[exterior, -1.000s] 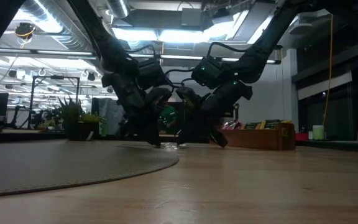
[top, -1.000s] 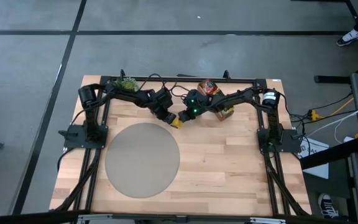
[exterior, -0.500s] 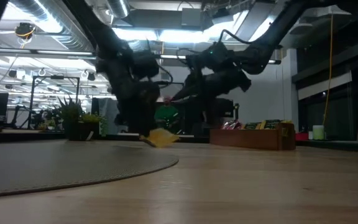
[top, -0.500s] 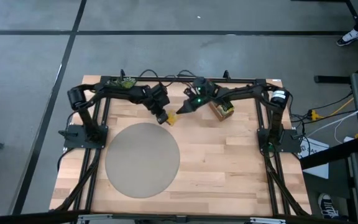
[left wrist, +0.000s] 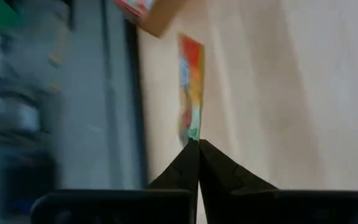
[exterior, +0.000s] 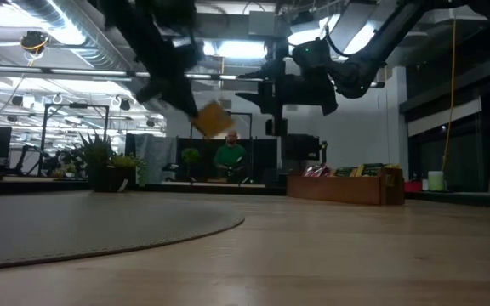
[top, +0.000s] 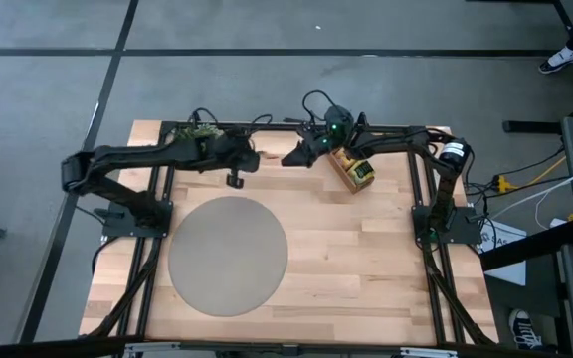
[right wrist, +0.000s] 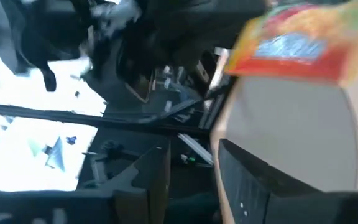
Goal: Pick & Place Tea
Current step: Put the orange tea bag into the middle section of the wooden organizer
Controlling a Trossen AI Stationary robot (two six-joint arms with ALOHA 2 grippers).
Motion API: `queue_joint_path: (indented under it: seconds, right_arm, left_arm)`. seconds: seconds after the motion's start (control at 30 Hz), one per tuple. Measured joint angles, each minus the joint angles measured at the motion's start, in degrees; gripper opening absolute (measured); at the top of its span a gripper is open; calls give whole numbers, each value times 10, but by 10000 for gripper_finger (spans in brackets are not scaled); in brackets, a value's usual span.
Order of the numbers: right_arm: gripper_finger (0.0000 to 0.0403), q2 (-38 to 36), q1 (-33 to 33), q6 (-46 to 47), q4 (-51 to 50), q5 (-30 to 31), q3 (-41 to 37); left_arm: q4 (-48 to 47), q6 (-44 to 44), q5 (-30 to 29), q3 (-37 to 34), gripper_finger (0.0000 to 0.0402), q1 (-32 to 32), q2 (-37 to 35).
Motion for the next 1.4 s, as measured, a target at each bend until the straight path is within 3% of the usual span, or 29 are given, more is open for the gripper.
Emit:
queue_joint_path:
  seconds: [0.17, 0.4, 0.53, 0.67, 0.97, 1.1, 1.3, 1.4]
  right_arm:
    - [143, 0, -17, 78, 34, 0, 0]
    - [144, 0, -33, 123, 34, -4, 0]
    - [144, 0, -35, 123, 18, -20, 0]
    - [144, 0, -35, 123, 12, -28, 0]
    - [142, -1, -35, 123, 25, -31, 1]
    - [117, -1, -35, 120, 43, -37, 1]
    - [23, -1, -35, 109, 47, -48, 1]
    - [14, -1, -35, 91, 46, -53, 1]
  left_arm:
    - [-1, 152, -56, 0, 2, -26, -60]
    - [10, 273, -58, 0, 2, -57, -79]
    - [74, 328, -57, 0, 2, -71, -79]
    - [129, 363, -58, 0, 2, -77, -73]
    - [139, 369, -55, 0, 2, -80, -42]
    - [144, 368, -56, 0, 2, -80, -35]
    - [156, 368, -56, 0, 2, -80, -30]
    - [157, 358, -58, 0, 2, -80, -30]
